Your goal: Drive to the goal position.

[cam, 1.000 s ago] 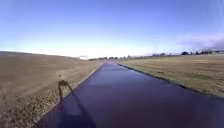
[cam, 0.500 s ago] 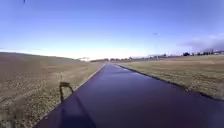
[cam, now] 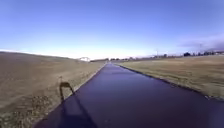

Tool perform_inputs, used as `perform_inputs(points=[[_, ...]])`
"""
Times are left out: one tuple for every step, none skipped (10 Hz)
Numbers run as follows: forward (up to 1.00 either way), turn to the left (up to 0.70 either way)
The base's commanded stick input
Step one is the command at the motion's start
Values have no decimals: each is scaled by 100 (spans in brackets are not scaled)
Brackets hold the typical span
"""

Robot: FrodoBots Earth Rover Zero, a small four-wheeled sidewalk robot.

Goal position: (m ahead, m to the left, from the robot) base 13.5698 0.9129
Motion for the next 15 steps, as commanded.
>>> perform_inputs(points=[[100,0],[100,0],[100,0],[100,0],[100,0],[100,0],[100,0],[100,0],[100,0],[100,-1],[100,-2],[100,-3],[100,-3],[100,-5],[100,-28]])
